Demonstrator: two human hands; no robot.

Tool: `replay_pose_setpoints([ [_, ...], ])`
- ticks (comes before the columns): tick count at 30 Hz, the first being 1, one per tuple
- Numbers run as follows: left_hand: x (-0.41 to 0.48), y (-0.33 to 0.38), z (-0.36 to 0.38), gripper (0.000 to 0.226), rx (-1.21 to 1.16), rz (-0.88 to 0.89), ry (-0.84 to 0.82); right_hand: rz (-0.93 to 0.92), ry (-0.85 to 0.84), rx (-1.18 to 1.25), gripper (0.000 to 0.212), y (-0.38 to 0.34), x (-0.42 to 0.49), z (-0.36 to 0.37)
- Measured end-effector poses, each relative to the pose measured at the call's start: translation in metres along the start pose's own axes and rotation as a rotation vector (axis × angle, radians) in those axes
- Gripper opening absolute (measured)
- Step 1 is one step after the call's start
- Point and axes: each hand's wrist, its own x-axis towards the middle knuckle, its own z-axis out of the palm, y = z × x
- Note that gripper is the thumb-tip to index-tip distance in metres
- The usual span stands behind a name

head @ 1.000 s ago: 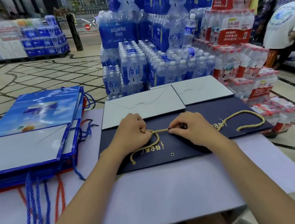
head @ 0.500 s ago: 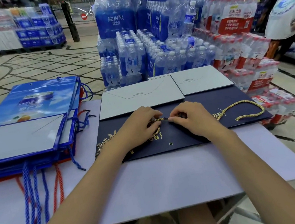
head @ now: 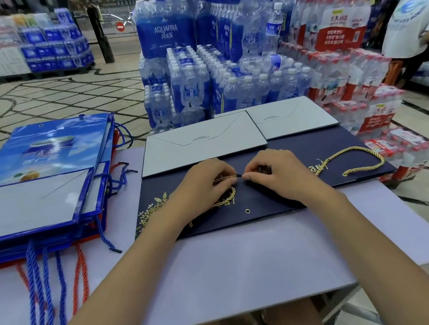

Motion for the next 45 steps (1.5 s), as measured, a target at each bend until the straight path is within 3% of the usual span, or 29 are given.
replay_pose_setpoints([
  [20,-0.003,0.007,-0.001,0.008,-0.202,-0.119,0.010,0.007,-0.076,0.028,0.008,-0.005,-0.005,-0.007],
  [24,-0.008,0.011,-0.012,0.004,-0.279,-0.152,-0.044,0.062,-0.262,0.093,0.029,-0.002,-0.010,-0.018],
  [28,-0.015,0.018,-0.024,0.002,-0.371,-0.170,-0.241,0.077,-0.433,0.111,0.061,0.002,-0.016,-0.026],
  [31,-0.016,0.018,-0.024,0.002,-0.352,-0.171,-0.332,0.050,-0.509,0.065,0.067,0.001,-0.019,-0.027],
  [36,-0.014,0.017,-0.021,0.004,-0.341,-0.167,-0.366,0.031,-0.521,-0.002,0.062,-0.001,-0.020,-0.028],
  [45,-0.013,0.014,-0.021,0.005,-0.223,-0.073,-0.378,0.049,-0.449,0.091,0.037,-0.007,-0.025,-0.035],
])
